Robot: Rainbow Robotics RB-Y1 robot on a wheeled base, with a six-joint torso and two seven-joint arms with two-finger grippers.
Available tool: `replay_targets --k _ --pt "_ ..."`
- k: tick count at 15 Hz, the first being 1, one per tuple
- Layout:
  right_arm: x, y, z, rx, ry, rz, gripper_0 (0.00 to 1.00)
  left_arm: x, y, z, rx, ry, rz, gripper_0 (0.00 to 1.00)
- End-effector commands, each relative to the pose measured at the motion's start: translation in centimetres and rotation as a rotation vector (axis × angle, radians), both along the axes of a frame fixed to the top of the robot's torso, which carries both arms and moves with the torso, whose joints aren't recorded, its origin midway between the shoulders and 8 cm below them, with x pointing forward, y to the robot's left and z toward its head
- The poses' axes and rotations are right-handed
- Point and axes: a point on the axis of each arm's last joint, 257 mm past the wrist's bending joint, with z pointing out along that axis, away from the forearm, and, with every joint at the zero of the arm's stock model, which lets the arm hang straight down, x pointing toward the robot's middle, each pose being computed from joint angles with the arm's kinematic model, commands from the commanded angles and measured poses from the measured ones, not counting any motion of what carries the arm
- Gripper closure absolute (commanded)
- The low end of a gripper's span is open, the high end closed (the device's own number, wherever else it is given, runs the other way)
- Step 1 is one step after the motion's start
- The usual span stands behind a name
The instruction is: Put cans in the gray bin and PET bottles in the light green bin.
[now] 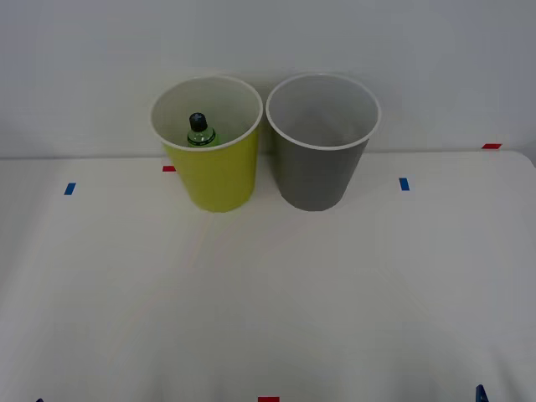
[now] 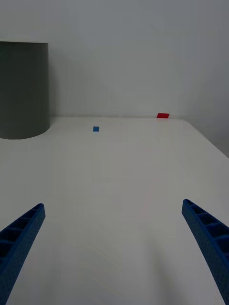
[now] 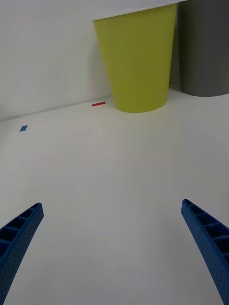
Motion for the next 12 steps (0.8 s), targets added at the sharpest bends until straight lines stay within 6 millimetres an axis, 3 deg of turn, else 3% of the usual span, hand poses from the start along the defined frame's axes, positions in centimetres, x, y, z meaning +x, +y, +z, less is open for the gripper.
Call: replay_targets --k 1,12 --pt "0.0 0.0 0.0 0.0 0.0 0.0 0.0 0.0 0.0 0.0 0.0 0.0 0.0 0.0" --pt "0.0 0.0 0.0 0.0 0.0 0.0 0.0 0.0 0.0 0.0 0.0 0.0 0.0 0.0"
